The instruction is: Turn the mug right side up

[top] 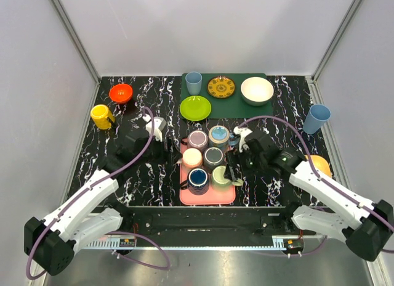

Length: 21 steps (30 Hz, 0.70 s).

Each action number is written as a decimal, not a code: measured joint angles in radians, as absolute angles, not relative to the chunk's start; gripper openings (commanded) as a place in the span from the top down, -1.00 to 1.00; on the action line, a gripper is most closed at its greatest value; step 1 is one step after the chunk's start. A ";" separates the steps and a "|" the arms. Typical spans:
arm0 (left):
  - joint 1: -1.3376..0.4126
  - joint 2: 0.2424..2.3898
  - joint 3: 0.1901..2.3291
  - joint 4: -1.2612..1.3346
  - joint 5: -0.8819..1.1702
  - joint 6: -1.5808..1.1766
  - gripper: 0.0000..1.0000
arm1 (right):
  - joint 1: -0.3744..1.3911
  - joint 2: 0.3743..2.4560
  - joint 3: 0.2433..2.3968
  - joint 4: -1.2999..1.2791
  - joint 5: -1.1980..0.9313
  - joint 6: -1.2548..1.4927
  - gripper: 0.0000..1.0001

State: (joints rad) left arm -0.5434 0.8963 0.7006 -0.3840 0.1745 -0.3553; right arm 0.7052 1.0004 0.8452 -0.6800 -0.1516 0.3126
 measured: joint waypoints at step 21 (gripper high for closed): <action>-0.643 0.715 0.477 -0.321 0.050 -0.635 -0.39 | 0.766 0.835 0.639 -0.597 0.043 0.618 -0.72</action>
